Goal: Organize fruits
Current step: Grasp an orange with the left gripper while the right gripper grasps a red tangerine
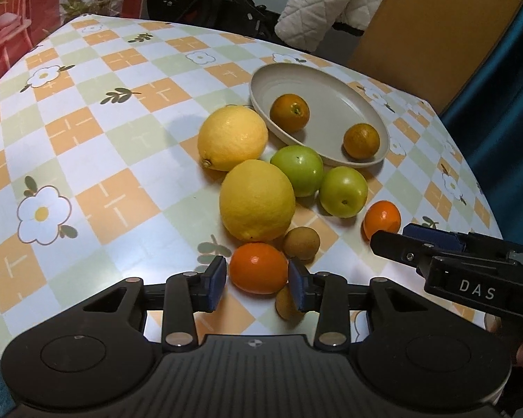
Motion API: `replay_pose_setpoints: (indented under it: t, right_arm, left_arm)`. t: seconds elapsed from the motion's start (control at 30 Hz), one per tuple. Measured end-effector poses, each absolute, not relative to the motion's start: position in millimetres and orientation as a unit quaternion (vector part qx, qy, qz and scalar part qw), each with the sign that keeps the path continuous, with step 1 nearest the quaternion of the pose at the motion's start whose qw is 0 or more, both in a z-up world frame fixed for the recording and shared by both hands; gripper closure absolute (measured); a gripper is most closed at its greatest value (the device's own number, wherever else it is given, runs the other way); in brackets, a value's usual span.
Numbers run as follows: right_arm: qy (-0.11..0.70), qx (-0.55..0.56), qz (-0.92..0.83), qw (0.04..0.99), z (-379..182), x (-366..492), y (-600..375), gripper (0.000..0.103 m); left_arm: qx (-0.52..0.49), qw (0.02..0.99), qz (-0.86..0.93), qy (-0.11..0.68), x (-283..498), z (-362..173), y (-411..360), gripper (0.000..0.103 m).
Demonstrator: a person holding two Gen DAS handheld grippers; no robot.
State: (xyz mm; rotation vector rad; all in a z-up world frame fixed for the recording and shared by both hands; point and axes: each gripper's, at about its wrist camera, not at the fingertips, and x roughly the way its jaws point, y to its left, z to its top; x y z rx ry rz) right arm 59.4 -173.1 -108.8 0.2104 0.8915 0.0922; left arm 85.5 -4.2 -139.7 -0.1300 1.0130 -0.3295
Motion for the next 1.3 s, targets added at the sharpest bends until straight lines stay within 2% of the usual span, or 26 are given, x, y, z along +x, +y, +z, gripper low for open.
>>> replay_pose_setpoints:
  t: [0.2, 0.53, 1.3]
  right_arm:
    - [0.434, 0.103, 0.041, 0.894, -112, 60, -175, 0.055]
    - [0.438, 0.106, 0.035, 0.892, -116, 61, -177, 0.055]
    - [0.438, 0.1, 0.008, 0.893, -124, 78, -191, 0.055]
  left_arm:
    - [-0.045, 0.86, -0.156, 0.483, 89, -145, -11, 0.058]
    - [-0.022, 0.86, -0.16, 0.484, 89, -150, -14, 0.059]
    - [-0.061, 0.895, -0.085, 0.434, 82, -120, 25, 0.059]
